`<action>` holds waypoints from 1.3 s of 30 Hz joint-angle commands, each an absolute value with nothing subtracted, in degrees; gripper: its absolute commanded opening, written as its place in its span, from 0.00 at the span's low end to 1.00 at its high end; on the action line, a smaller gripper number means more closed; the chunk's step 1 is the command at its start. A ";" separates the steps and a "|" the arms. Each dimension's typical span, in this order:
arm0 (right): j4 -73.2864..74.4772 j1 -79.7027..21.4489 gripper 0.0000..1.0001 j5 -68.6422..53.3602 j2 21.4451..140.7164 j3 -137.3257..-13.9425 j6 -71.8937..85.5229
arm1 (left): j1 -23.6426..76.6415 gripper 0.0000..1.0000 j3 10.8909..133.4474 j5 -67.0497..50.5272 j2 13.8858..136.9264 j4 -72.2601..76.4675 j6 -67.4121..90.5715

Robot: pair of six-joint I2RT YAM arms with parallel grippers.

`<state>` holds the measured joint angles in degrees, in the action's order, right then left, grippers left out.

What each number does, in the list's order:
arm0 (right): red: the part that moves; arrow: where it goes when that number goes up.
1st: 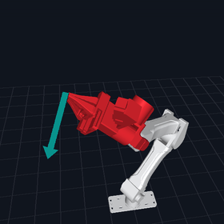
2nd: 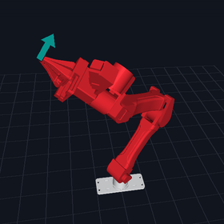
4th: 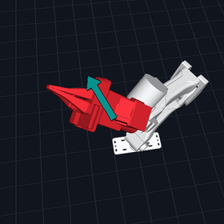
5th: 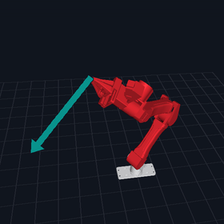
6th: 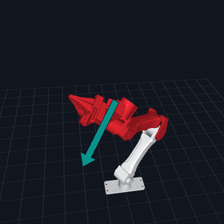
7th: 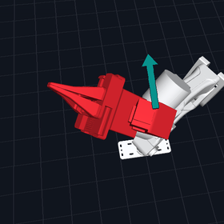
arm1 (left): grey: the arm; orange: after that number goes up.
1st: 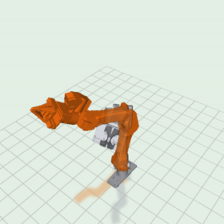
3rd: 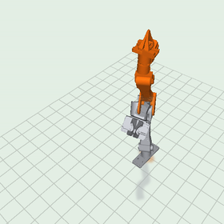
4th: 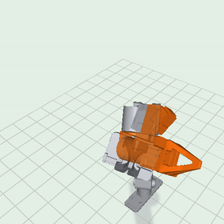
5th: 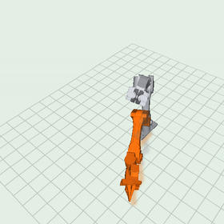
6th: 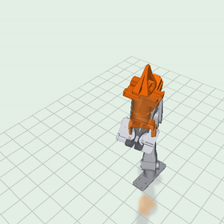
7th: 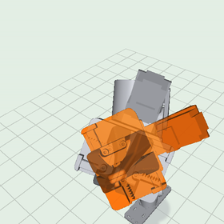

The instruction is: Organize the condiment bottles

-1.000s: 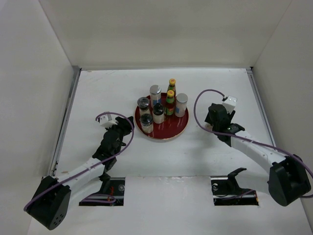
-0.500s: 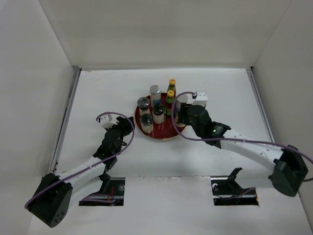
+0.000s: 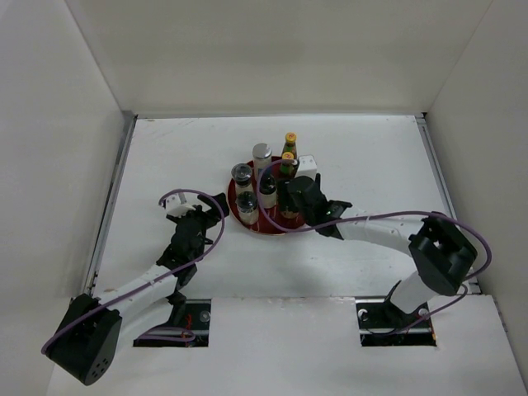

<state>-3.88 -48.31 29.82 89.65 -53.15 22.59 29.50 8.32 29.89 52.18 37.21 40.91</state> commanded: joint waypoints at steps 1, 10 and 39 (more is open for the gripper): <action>-8.62 -49.26 0.83 30.59 88.95 -56.07 21.36 | 28.61 1.00 8.35 31.81 52.56 38.94 40.69; -9.49 -49.35 1.00 34.35 75.43 -51.08 21.18 | 27.64 1.00 9.22 33.93 51.42 34.99 40.96; -11.69 -31.24 1.00 35.51 68.90 -33.39 38.68 | 24.30 1.00 35.86 33.93 60.99 -2.37 42.71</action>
